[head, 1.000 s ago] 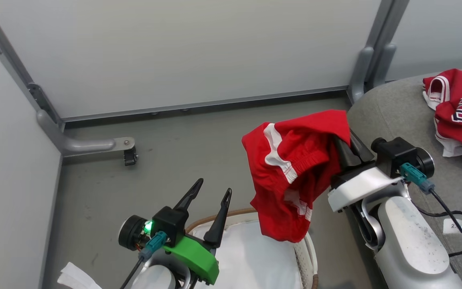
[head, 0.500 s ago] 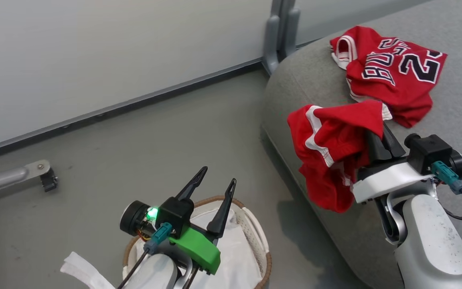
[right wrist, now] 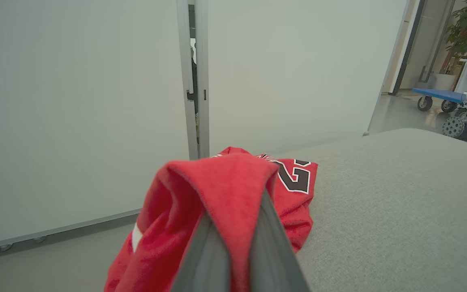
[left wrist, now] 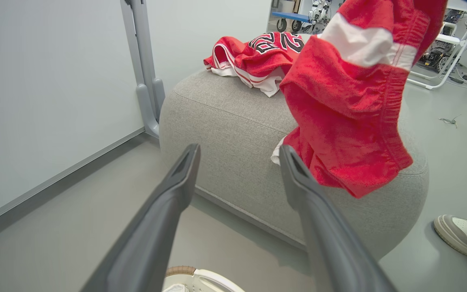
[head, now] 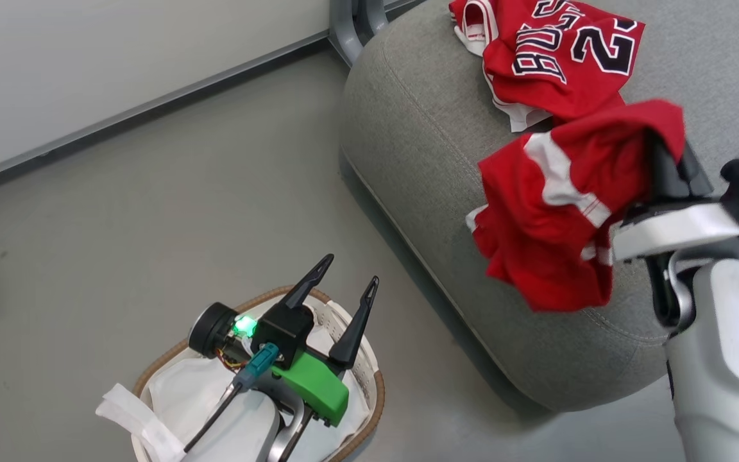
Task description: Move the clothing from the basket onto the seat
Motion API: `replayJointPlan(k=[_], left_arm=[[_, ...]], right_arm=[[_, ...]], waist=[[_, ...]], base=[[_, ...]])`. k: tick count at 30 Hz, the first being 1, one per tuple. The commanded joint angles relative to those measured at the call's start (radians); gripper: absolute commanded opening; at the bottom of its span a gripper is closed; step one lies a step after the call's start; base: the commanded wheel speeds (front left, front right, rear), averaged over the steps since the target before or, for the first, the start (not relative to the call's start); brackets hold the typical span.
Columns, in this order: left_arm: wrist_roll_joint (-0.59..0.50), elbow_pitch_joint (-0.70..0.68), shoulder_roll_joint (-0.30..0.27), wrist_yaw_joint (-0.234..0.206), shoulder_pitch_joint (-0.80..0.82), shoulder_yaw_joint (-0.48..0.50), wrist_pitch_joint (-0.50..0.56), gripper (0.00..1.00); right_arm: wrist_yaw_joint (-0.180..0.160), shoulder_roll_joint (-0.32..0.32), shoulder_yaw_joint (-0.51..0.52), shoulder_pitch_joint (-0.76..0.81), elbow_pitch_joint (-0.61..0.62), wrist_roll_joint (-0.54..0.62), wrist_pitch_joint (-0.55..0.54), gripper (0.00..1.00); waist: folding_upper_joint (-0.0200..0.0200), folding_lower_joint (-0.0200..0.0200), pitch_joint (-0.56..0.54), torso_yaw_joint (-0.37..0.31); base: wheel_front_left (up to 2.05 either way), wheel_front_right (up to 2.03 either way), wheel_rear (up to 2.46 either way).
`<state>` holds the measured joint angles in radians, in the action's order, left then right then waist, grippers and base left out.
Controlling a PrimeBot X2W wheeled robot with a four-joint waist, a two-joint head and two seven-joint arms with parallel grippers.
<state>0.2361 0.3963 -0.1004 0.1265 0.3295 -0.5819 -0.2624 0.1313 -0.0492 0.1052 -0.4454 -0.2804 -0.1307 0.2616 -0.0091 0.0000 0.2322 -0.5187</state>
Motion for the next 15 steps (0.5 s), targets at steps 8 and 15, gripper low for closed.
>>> replayJointPlan(k=[8,15], left_arm=[[-0.009,-0.001,-0.039,0.003,0.054,0.011,-0.004,1.0],[-0.032,-0.024,-0.061,0.003,0.089,-0.007,-0.004,1.0]], right_arm=[[-0.001,-0.011,0.167,-0.31,-0.002,0.14,0.005,0.0],[-0.001,-0.135,0.386,-0.598,-0.122,0.201,0.005,0.0]], waist=[[0.0091,0.0,0.106,0.066],[0.0091,0.0,0.196,0.178]], base=[[0.0,0.0,0.0],[0.0,0.0,0.0]])
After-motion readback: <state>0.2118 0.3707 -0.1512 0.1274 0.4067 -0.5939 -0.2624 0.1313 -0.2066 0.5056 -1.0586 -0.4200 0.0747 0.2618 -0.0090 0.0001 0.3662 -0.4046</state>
